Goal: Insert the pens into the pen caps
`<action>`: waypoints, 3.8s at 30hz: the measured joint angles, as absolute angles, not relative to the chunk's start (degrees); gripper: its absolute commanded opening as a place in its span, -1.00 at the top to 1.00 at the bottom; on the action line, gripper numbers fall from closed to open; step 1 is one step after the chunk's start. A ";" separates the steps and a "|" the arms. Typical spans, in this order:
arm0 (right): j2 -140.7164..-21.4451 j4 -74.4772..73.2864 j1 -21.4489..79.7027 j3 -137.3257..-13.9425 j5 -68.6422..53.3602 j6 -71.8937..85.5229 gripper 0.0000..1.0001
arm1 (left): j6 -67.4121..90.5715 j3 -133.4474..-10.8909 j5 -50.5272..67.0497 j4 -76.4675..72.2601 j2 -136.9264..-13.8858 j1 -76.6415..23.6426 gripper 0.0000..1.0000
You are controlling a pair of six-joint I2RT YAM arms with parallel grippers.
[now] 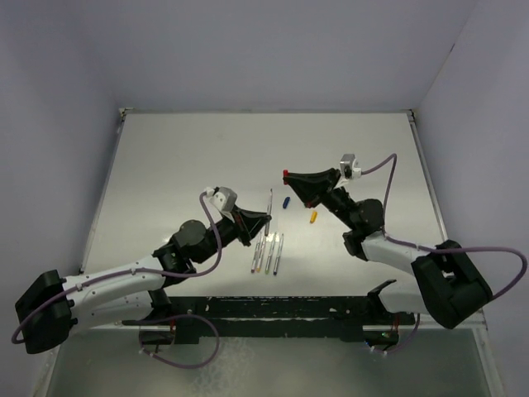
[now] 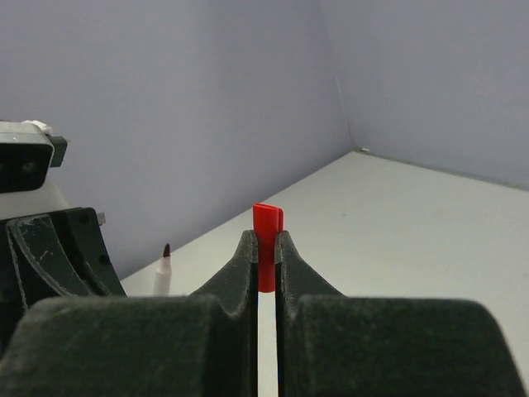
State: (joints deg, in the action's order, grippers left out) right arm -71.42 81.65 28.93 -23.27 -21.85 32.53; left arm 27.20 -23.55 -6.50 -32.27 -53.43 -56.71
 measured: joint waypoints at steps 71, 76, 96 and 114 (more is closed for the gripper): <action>-73.84 90.94 29.23 -26.13 -26.81 48.10 1.00 | 25.28 -24.25 -3.01 -48.80 -63.00 -56.71 1.00; -73.84 90.94 29.23 -26.13 -26.81 48.29 1.00 | 25.28 -24.25 -2.98 -48.82 -63.09 -56.71 1.00; -73.41 90.85 29.23 -25.96 -26.79 48.38 1.00 | 25.30 -24.25 -2.79 -50.13 -64.69 -56.71 1.00; -72.99 90.87 29.41 -25.69 -26.79 49.52 1.00 | 24.40 -24.25 -3.20 -50.11 -64.23 -56.71 1.00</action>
State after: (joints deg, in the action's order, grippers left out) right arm -72.99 90.87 29.41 -25.69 -26.79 49.52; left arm 24.40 -24.25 -3.20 -50.11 -64.23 -56.71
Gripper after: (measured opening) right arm 0.034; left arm 0.034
